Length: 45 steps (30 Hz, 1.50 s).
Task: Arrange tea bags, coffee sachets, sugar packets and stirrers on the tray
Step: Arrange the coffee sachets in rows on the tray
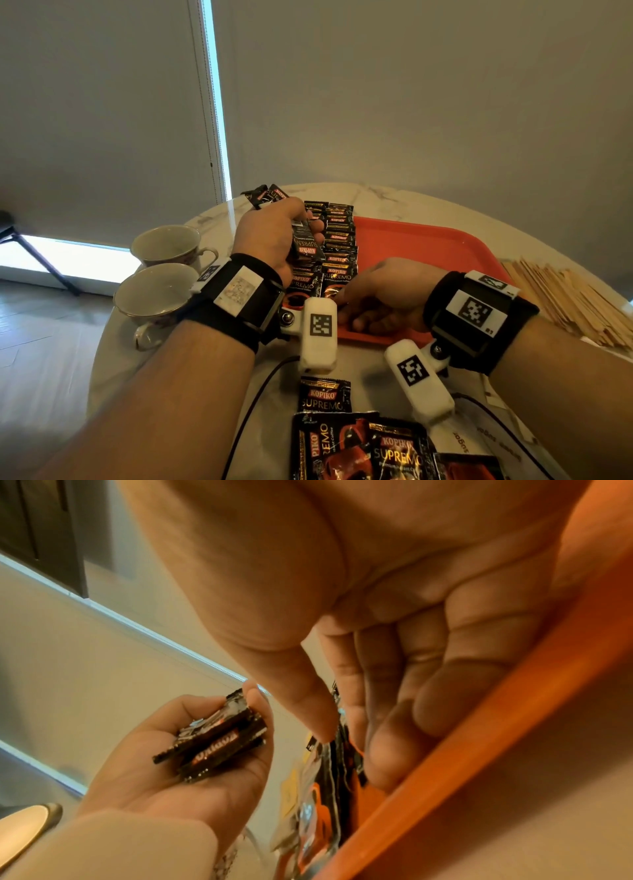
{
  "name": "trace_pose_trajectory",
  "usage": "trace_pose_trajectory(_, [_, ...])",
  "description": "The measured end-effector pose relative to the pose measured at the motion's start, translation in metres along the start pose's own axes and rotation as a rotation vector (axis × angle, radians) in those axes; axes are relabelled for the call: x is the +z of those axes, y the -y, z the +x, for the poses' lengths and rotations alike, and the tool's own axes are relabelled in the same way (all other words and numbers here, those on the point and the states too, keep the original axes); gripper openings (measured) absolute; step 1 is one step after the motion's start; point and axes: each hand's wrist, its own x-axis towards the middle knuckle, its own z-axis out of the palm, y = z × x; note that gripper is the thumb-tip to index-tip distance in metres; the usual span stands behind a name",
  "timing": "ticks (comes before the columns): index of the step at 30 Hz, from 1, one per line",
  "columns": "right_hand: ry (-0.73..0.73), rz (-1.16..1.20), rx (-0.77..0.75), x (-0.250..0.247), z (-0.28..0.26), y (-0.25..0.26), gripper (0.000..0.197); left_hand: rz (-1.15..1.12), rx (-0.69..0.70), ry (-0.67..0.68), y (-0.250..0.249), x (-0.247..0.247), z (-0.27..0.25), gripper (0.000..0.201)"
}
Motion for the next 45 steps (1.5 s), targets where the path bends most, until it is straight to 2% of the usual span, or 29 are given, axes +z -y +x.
trace_pose_trajectory(3, [-0.021,0.012,-0.007,0.001,0.002,0.001,0.024,0.010,-0.001,0.002,0.000,-0.001,0.001,0.011])
trace_pose_trajectory(11, [-0.035,0.024,-0.042,0.000,0.007,0.002,0.021,0.036,-0.027,-0.005,0.000,0.001,-0.002,0.018])
trace_pose_trajectory(14, [-0.024,0.059,-0.057,0.000,0.008,0.000,0.018,0.118,-0.044,-0.002,0.000,0.002,-0.003,0.031])
trace_pose_trajectory(18, [-0.057,0.158,-0.163,-0.002,0.006,-0.001,0.017,0.183,-0.069,0.018,0.000,0.005,-0.005,0.043])
trace_pose_trajectory(21, [-0.089,0.355,-0.280,-0.009,0.007,0.004,0.023,0.159,-0.098,0.038,0.001,0.005,-0.006,0.043])
trace_pose_trajectory(24, [0.001,0.512,-0.312,-0.017,0.003,0.012,0.022,0.103,-0.119,0.039,0.002,0.006,-0.007,0.043])
trace_pose_trajectory(26, [0.045,0.476,-0.344,-0.018,0.004,0.014,0.017,0.062,-0.107,0.040,0.004,0.008,-0.008,0.041])
trace_pose_trajectory(29, [-0.046,0.422,-0.433,-0.018,0.010,0.013,0.009,0.014,-0.129,0.082,0.005,0.012,-0.013,0.045])
trace_pose_trajectory(32, [-0.142,0.535,-0.490,-0.027,0.015,0.015,0.009,0.003,-0.140,0.101,0.003,0.013,-0.014,0.054])
trace_pose_trajectory(36, [-0.277,0.625,-0.566,-0.035,0.020,0.016,0.006,0.071,-0.121,0.139,0.008,0.018,-0.019,0.054])
trace_pose_trajectory(39, [-0.330,0.572,-0.619,-0.033,0.024,0.015,0.009,0.056,-0.139,0.190,0.009,0.021,-0.024,0.052])
trace_pose_trajectory(42, [-0.422,0.472,-0.702,-0.034,0.025,0.013,0.009,-0.055,-0.167,0.217,0.005,0.019,-0.022,0.053])
trace_pose_trajectory(45, [-0.368,0.550,-0.792,-0.034,0.021,0.012,0.013,-0.149,-0.171,0.210,0.003,0.017,-0.021,0.062])
